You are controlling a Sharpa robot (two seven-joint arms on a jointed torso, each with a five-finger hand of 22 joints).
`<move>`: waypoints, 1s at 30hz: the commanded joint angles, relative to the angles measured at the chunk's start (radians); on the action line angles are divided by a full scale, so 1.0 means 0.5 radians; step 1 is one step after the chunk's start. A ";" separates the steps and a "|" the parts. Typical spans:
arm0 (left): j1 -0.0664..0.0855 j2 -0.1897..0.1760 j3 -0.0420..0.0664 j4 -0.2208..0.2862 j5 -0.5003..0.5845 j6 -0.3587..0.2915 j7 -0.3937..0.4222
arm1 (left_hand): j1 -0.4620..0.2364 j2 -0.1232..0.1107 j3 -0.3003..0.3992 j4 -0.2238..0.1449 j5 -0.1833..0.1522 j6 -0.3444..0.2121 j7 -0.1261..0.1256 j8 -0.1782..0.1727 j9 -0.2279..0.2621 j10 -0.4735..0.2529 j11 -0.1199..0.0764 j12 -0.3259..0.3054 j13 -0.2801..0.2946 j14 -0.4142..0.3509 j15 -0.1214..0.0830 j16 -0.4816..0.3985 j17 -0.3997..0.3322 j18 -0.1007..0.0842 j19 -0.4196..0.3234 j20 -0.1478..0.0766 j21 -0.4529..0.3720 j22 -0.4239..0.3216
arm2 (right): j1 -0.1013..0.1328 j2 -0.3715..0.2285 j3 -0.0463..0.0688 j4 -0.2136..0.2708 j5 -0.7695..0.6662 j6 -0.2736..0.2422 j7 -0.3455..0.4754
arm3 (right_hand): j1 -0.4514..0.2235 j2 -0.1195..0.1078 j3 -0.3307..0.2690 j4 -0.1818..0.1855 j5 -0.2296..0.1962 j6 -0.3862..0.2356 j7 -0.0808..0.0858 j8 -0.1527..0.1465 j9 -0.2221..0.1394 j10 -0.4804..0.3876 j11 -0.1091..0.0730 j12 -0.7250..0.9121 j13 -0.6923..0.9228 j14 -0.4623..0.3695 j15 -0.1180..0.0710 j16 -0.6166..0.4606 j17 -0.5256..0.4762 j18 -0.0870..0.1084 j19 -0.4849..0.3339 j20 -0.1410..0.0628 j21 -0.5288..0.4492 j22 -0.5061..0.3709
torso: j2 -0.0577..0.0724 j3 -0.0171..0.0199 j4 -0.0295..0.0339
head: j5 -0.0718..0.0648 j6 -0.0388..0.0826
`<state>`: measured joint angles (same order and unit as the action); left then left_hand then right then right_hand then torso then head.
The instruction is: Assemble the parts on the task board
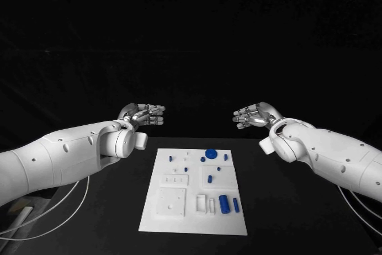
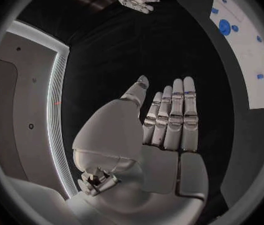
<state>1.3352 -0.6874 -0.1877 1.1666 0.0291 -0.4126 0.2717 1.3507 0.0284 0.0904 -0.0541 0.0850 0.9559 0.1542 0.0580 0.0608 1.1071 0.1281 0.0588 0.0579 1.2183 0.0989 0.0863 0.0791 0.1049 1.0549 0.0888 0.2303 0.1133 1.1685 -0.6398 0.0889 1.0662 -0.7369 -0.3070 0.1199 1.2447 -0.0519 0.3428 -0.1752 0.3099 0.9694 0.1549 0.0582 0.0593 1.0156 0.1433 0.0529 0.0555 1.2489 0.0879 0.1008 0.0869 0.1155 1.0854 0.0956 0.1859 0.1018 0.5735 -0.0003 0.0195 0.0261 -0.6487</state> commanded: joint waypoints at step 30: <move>0.053 -0.310 0.020 0.676 -0.238 0.299 0.093 | 0.024 -0.021 0.027 -0.255 0.004 0.017 0.002 0.007 0.002 0.099 -0.024 0.003 0.000 0.104 -0.040 -0.033 0.036 -0.068 -0.151 -0.059 0.328 0.213 | -0.002 0.344 -0.049 -0.203 -2.052 0.096 -0.353 | 0.050 -0.148 0.057 -0.096 -0.110 0.202 -0.075 0.008 0.010 0.175 -0.097 0.010 0.005 0.404 -0.194 1.521 0.783 0.080 0.535 -0.252 1.071 1.210 | 0.316 0.0526 0.202 | -0.147 0.127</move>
<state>1.3595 -0.8417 -0.1787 1.4986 -0.0801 -0.2767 0.3082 1.3708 0.0183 0.1036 -0.1777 0.0848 0.9629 0.1533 0.0579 0.0606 1.1611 0.1131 0.0587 0.0576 1.2669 0.0805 0.0695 0.0959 0.0749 0.9877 0.0586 0.3887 0.2188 1.1681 -0.4704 0.0642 0.9678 -1.6788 -0.2777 -0.0350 1.2687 -0.1210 0.3756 -0.2219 0.2556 1.0739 0.1197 0.0586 0.0634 1.1095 0.0947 0.0529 0.0563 1.4556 -0.0107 0.8600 0.4782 0.1469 1.3468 -0.0282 0.7210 0.7075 0.7180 0.0236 0.1135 -0.0440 -0.5871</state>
